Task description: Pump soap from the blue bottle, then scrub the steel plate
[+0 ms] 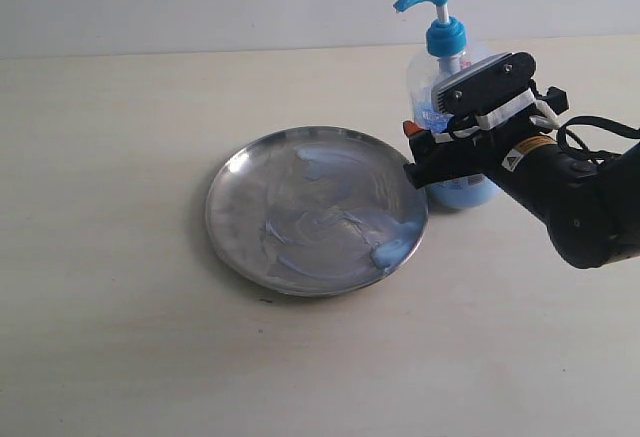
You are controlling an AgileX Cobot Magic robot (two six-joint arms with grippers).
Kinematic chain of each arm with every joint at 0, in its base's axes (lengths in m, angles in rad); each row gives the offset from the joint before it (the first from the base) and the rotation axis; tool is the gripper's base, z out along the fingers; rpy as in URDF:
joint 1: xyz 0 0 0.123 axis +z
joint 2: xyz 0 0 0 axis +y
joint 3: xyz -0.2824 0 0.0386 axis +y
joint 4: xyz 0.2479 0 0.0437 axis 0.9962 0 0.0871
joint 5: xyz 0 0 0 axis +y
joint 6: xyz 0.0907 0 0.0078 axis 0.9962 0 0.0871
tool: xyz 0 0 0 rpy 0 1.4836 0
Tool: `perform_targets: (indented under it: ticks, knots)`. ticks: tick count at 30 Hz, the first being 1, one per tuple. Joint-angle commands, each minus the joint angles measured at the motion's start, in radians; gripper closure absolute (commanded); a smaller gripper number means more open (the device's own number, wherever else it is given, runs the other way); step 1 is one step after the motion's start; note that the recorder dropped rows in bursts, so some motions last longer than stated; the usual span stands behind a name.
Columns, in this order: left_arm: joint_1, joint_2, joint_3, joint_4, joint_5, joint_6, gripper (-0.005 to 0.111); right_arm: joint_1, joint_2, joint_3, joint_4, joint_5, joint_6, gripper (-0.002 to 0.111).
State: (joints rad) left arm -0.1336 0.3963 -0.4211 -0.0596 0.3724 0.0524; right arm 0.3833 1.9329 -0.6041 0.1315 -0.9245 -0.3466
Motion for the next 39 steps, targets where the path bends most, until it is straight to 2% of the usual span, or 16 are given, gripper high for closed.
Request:
perform_targets:
  ticks: [1,13,18,22,27,39]
  knots:
    - [-0.007,0.006,-0.006,0.0,-0.019,0.0,0.107,0.0,-0.011,-0.012,-0.001,-0.056,-0.01,0.108]
    - [-0.007,0.013,-0.006,-0.032,-0.016,0.0,0.107,0.0,-0.011,-0.012,-0.001,-0.056,-0.01,0.108]
    - [-0.007,0.085,-0.017,-0.158,0.008,0.014,0.107,0.0,-0.011,-0.012,-0.001,-0.06,-0.001,0.108]
    - [-0.007,0.194,-0.06,-0.304,0.074,0.151,0.107,0.0,-0.011,-0.012,-0.001,-0.06,-0.001,0.108]
    - [-0.007,0.357,-0.175,-0.515,0.188,0.338,0.107,0.0,-0.011,-0.012,-0.001,-0.071,-0.001,0.108]
    - [-0.007,0.761,-0.551,-0.895,0.499,0.625,0.107,0.0,-0.011,-0.012,-0.007,-0.081,-0.001,0.108]
